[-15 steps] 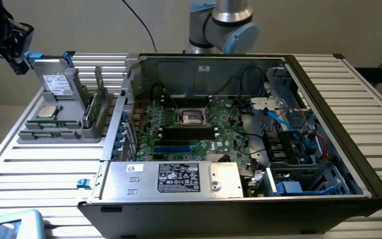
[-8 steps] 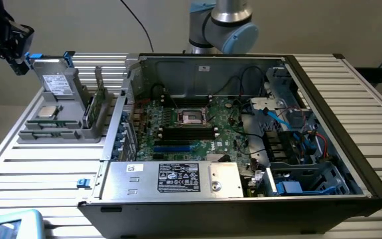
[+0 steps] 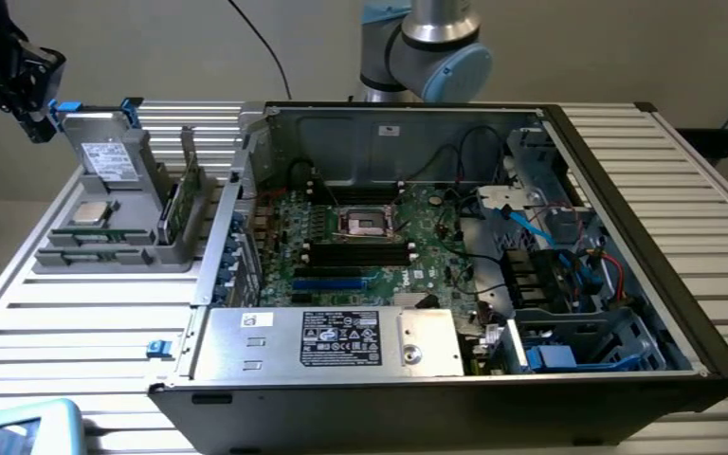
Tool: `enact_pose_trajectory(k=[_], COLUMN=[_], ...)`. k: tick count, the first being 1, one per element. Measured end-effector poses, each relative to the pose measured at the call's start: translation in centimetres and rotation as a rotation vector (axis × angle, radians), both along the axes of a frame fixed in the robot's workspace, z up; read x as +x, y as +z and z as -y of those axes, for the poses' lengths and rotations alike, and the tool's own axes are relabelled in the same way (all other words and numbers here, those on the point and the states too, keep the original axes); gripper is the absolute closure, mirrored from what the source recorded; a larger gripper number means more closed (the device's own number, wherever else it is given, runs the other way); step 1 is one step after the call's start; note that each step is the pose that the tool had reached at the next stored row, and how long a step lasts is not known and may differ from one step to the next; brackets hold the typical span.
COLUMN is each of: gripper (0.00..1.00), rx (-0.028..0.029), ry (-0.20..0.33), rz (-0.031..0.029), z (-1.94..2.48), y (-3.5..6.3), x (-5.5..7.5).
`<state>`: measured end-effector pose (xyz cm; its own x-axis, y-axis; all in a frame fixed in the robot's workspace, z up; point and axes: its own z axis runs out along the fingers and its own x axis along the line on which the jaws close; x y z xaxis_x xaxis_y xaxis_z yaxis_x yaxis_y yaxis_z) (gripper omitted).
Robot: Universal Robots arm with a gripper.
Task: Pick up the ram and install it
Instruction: 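Pick up the ram and move it above insertion slot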
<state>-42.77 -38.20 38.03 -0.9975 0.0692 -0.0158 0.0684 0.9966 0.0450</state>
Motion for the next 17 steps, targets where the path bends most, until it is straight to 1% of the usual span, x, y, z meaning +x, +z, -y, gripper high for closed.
enact_pose_trajectory(k=[8,12,14,17], gripper=[0.89,0.89,0.89,0.89], rx=[0.0000,0.0000,0.0000,0.0001], ry=[0.000,0.009,0.034,0.088], rz=[0.0000,-0.0001,-0.0001,0.0001], z=[0.00,0.00,-0.01,0.00], y=[0.00,0.00,0.00,-0.01], x=[0.00,0.00,-0.01,-0.01])
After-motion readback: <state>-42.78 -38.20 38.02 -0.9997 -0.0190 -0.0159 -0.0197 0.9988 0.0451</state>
